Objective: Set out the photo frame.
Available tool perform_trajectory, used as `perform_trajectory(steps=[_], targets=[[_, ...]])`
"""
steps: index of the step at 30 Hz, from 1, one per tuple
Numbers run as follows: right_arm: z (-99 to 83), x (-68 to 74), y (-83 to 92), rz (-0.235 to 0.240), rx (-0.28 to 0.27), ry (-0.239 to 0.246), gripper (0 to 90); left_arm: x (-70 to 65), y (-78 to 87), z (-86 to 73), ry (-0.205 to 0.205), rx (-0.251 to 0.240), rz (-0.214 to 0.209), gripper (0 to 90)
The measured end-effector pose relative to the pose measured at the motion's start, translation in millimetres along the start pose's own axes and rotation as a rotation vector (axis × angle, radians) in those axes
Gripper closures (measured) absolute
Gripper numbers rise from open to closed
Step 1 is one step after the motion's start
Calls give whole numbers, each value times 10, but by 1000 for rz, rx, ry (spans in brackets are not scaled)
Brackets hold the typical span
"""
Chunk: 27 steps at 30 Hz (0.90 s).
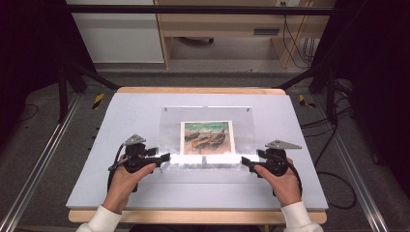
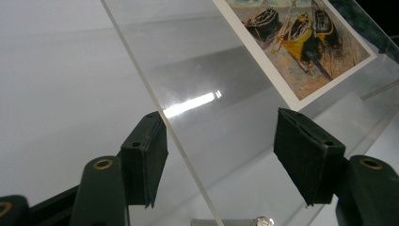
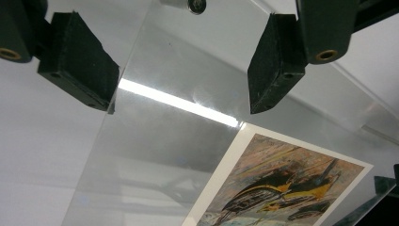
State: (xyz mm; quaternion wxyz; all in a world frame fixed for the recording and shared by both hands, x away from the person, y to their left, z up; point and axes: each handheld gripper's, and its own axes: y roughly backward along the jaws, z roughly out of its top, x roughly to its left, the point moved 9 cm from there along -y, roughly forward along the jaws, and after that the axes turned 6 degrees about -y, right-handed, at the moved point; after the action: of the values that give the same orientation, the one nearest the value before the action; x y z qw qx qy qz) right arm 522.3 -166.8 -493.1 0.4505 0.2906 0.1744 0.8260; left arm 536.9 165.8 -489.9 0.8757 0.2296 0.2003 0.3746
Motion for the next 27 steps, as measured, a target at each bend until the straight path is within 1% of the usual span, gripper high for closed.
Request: perform_trajectory(steps=[6, 15, 17, 19, 22, 25, 27], targets=[[-12, 8, 34, -6, -8, 18, 284, -19, 24, -3, -10, -2, 10, 367], [-36, 24, 86, -16, -17, 24, 320, -47, 68, -13, -16, -10, 21, 397], [-36, 21, 98, -17, -23, 38, 330, -52, 81, -18, -17, -12, 20, 406], [-42, 27, 110, -18, -24, 38, 338, -53, 92, -20, -24, -14, 25, 414], [-52, 37, 124, -23, -27, 37, 346, -69, 103, -24, -25, -16, 28, 417], [-55, 34, 138, -24, -31, 49, 357, -72, 115, -29, -24, -20, 28, 429], [-61, 42, 149, -24, -32, 45, 364, -80, 124, -33, -24, -21, 29, 436]])
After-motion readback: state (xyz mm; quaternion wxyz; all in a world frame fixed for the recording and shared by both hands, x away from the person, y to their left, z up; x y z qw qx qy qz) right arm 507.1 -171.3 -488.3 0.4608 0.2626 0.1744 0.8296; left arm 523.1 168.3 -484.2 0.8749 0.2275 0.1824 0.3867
